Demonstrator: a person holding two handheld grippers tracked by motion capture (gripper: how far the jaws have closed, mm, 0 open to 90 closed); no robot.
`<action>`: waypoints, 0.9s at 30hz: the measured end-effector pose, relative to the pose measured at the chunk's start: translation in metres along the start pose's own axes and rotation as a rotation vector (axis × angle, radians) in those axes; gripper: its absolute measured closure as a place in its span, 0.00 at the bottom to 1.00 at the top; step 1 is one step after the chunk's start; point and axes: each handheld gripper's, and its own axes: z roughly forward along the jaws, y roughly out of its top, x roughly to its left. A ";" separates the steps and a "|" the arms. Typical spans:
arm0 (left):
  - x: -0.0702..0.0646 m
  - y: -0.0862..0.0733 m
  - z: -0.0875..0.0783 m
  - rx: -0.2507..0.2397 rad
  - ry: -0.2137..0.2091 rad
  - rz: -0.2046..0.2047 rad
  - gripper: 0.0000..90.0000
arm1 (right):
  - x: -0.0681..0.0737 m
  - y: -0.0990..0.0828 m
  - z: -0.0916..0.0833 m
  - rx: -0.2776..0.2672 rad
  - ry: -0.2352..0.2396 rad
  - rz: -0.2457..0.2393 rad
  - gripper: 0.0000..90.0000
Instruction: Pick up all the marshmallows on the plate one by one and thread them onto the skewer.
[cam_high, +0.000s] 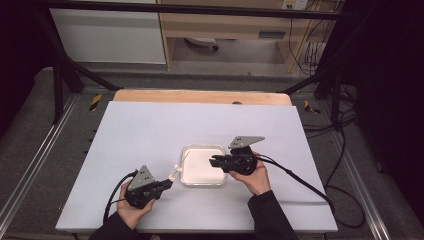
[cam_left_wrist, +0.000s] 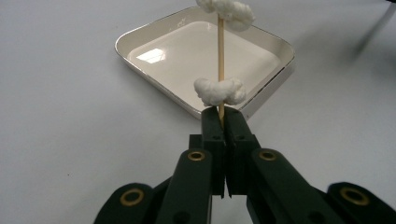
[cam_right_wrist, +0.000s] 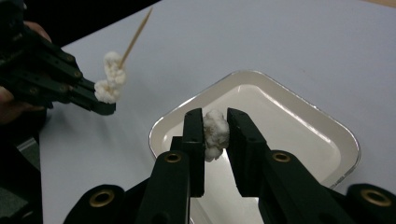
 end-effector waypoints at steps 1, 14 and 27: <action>0.000 0.000 0.000 0.001 -0.001 -0.001 0.98 | -0.001 0.002 -0.001 -0.014 0.005 0.010 0.87; -0.002 0.000 0.000 0.001 -0.008 0.015 0.98 | -0.003 0.020 -0.016 -0.166 0.057 0.087 0.87; -0.005 0.002 0.000 -0.007 -0.013 0.035 0.98 | 0.004 0.038 -0.005 -0.220 0.124 0.114 0.87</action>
